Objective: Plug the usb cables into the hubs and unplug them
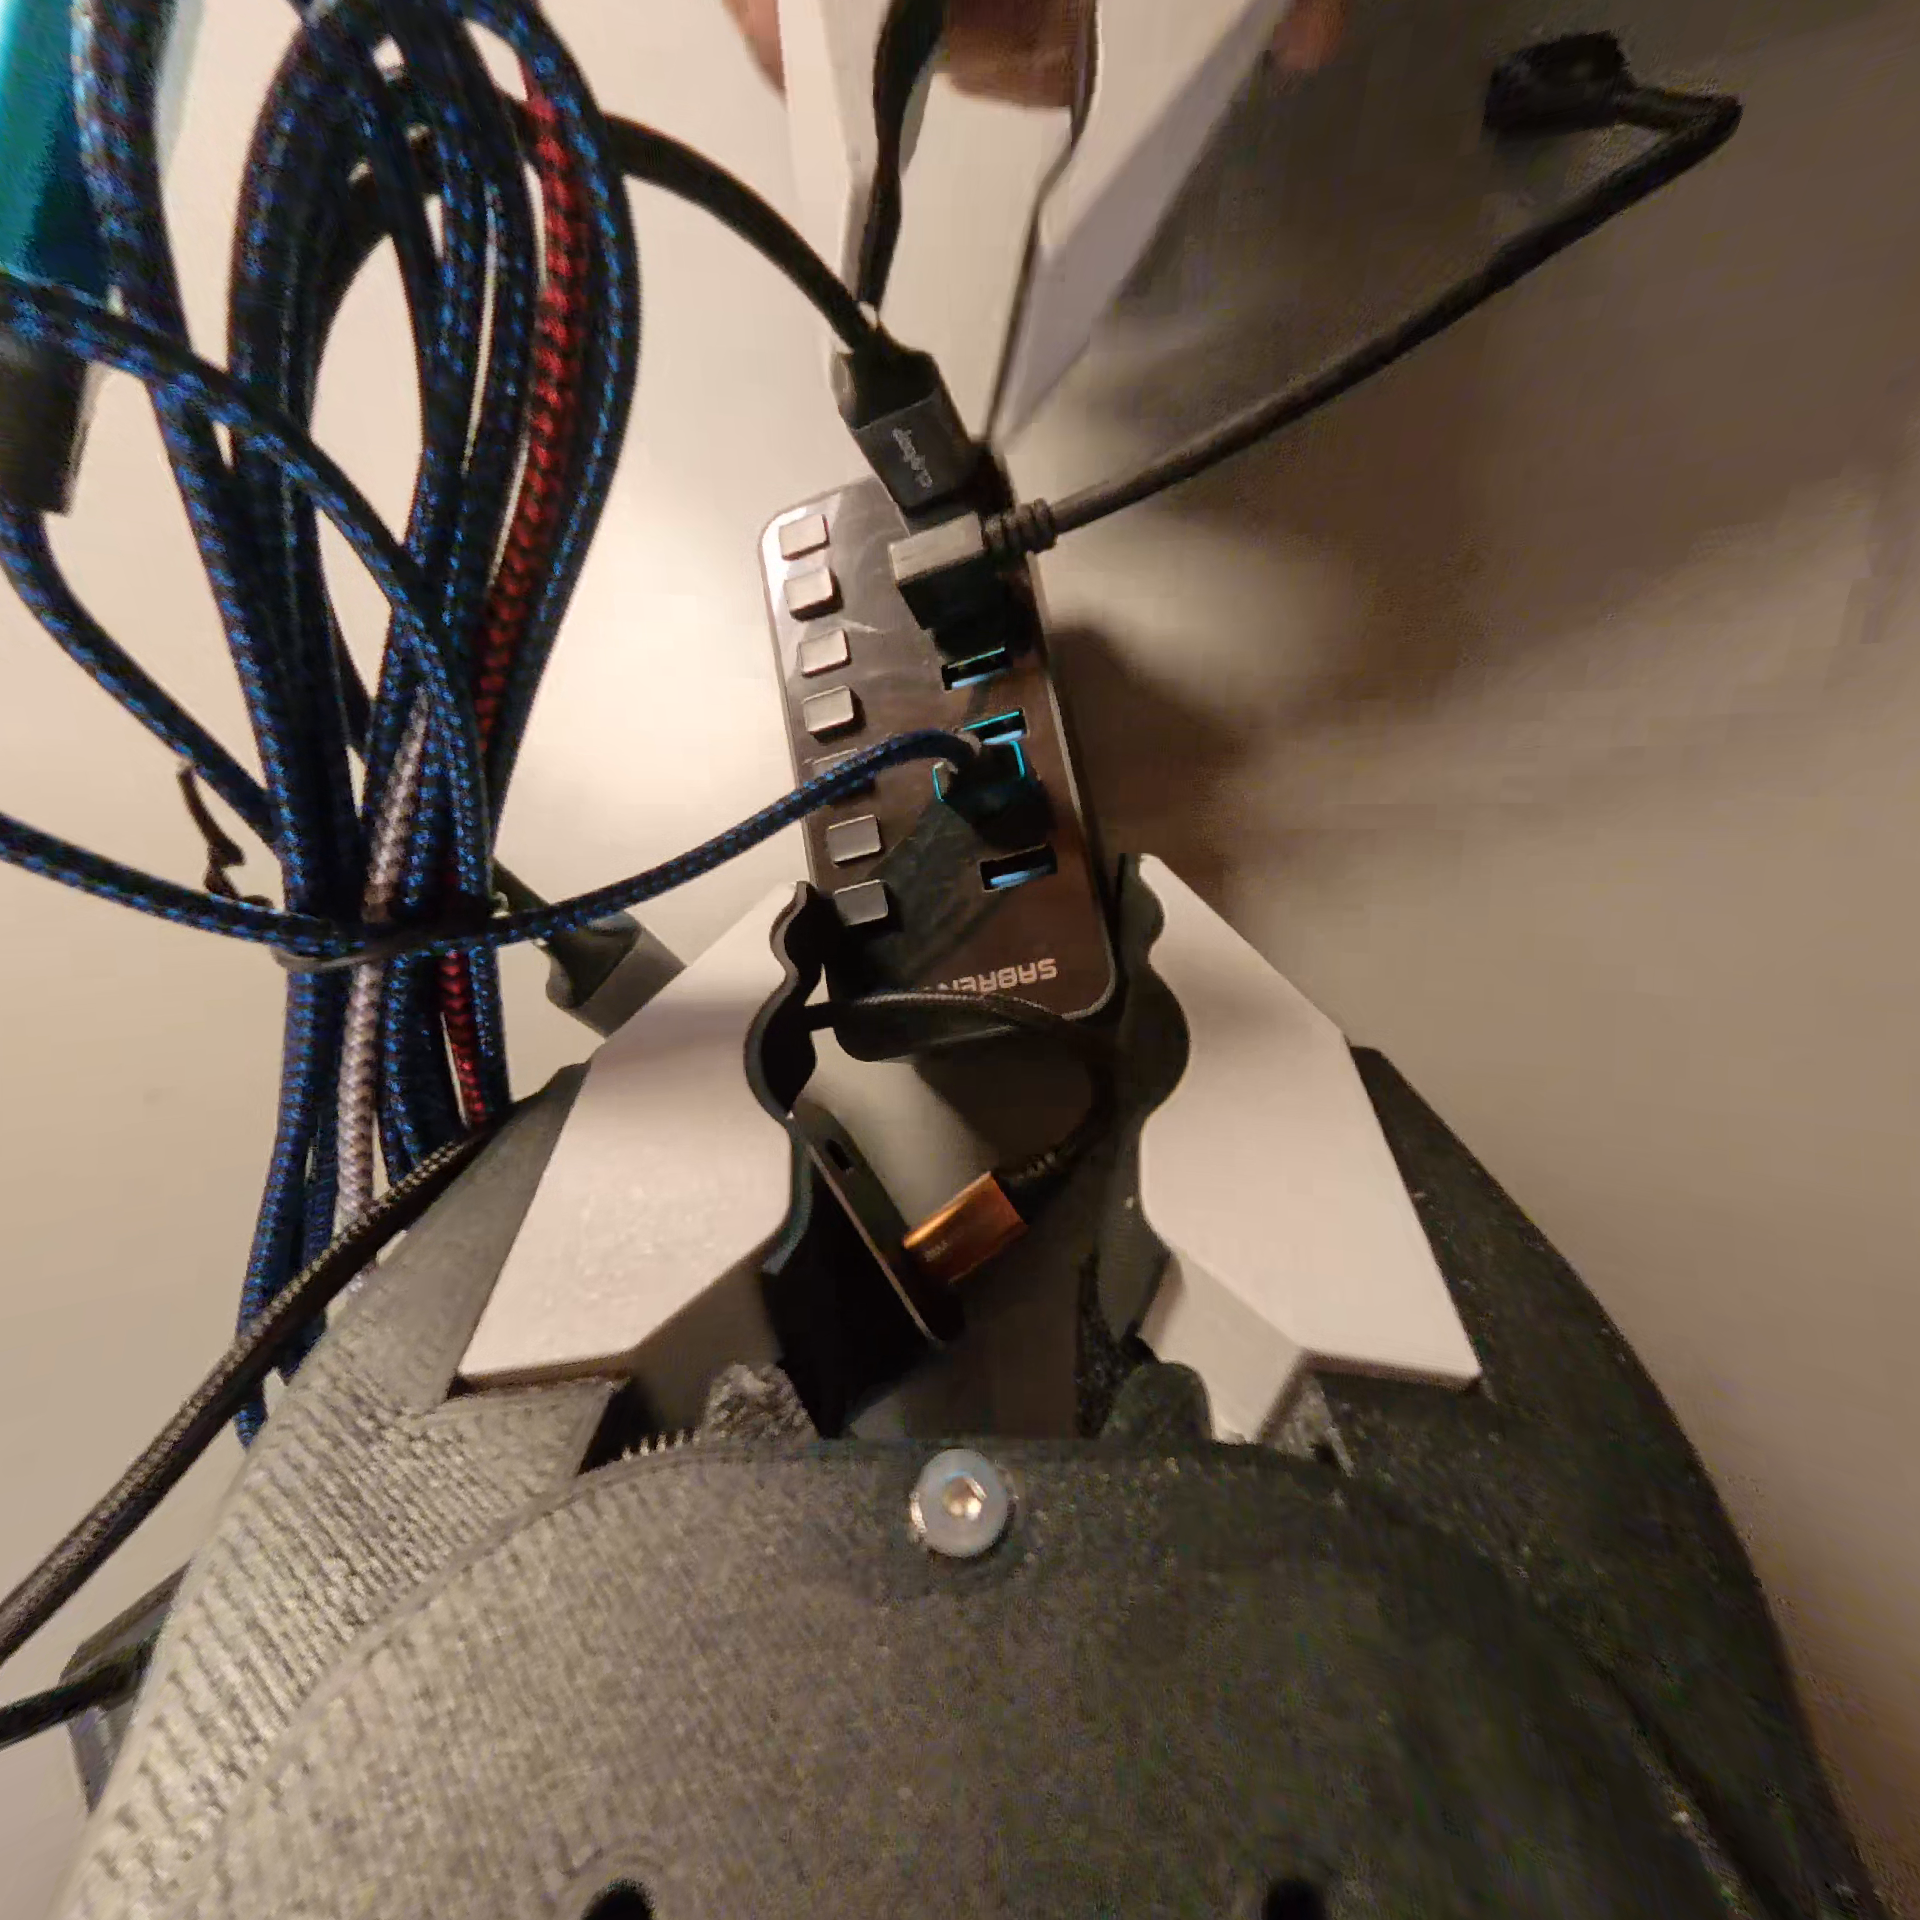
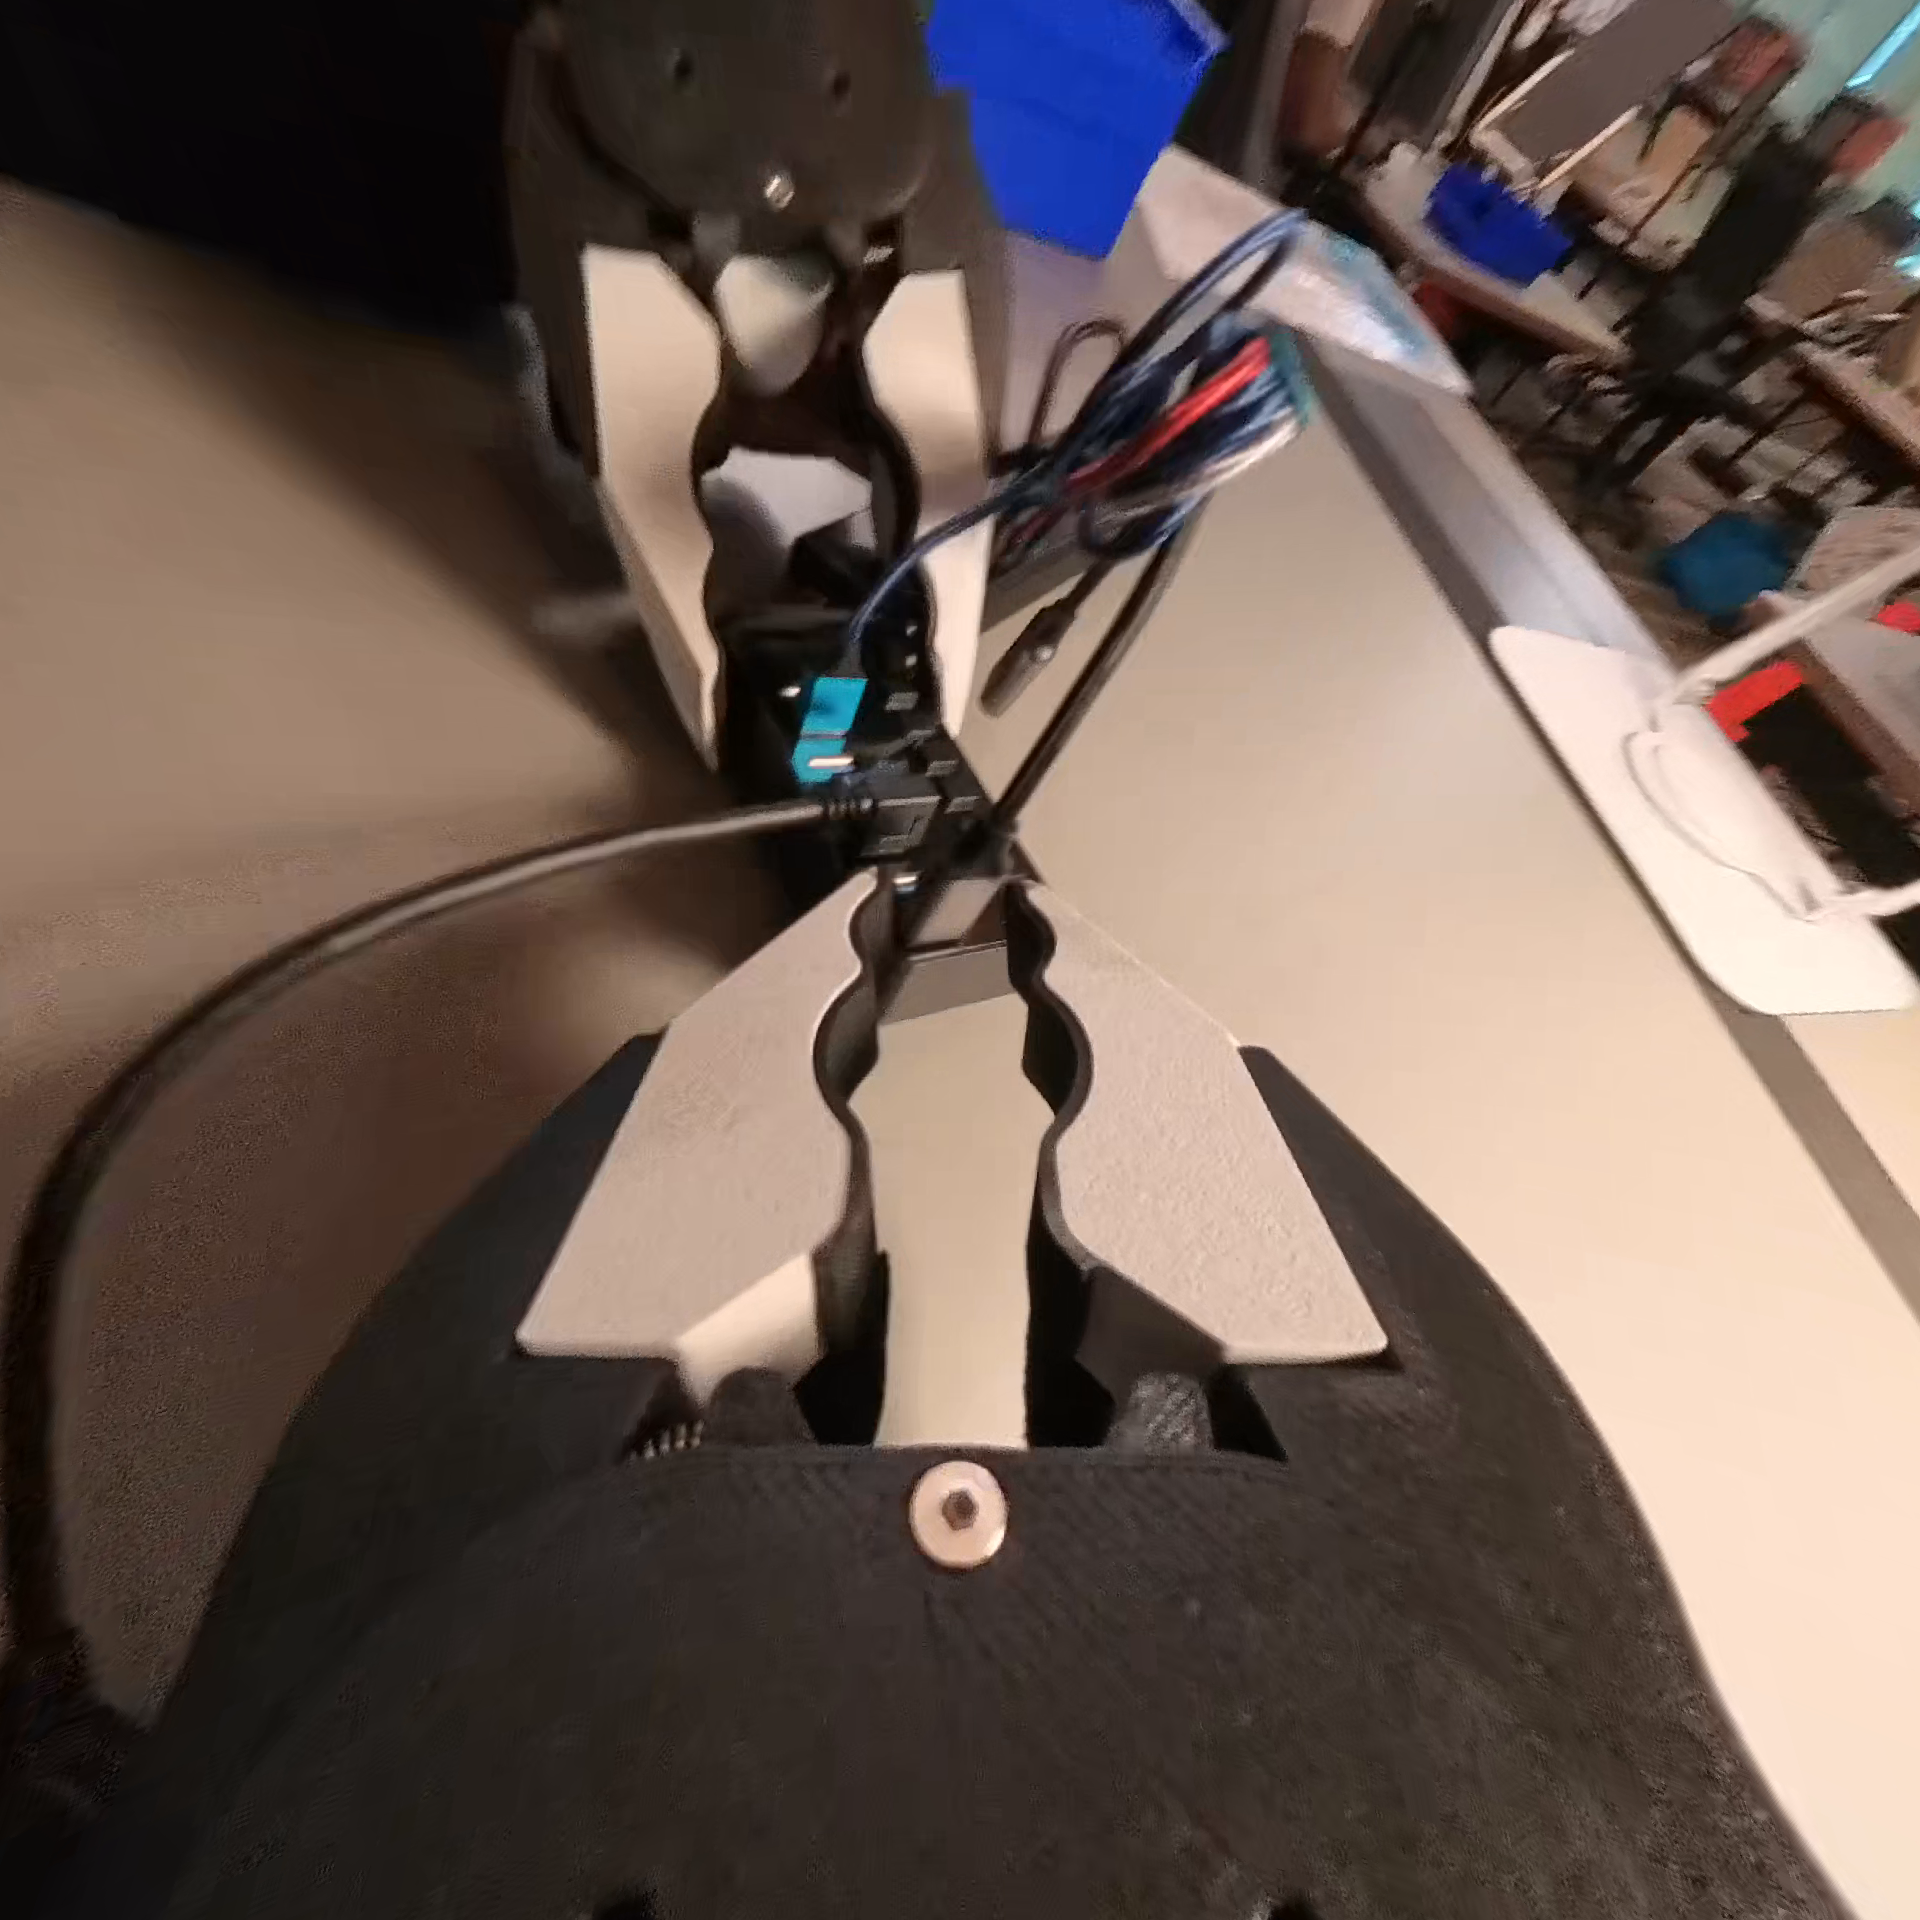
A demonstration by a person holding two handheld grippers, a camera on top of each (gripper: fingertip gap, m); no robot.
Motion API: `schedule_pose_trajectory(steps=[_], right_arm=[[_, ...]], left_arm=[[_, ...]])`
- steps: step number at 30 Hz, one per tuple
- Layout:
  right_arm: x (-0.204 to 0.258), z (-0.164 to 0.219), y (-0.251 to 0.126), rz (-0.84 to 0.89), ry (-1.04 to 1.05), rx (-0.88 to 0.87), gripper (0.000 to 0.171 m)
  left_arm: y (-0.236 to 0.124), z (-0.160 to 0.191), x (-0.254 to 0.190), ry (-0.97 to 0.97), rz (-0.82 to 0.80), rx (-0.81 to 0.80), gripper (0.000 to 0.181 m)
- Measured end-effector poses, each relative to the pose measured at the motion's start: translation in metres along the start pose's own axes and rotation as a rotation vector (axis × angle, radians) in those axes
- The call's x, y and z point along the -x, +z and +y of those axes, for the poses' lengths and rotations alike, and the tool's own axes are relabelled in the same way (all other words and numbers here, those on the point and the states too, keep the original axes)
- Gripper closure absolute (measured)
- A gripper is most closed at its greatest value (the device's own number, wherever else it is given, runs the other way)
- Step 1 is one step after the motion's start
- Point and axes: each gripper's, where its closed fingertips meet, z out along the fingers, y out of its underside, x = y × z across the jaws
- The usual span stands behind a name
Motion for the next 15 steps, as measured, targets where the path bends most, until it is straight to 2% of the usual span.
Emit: schedule_pose_trajectory(steps=[3, 15], right_arm=[[0.014, 0.006, 0.009, -0.063, 0.002, 0.025, 0.141], [0.028, 0.007, 0.015, -0.137, 0.032, 0.036, 0.142]], left_arm=[[-0.002, 0.002, -0.005, 0.052, 0.025, 0.004, 0.12], [-0.002, 0.008, -0.009, 0.166, 0.025, 0.019, 0.12]])
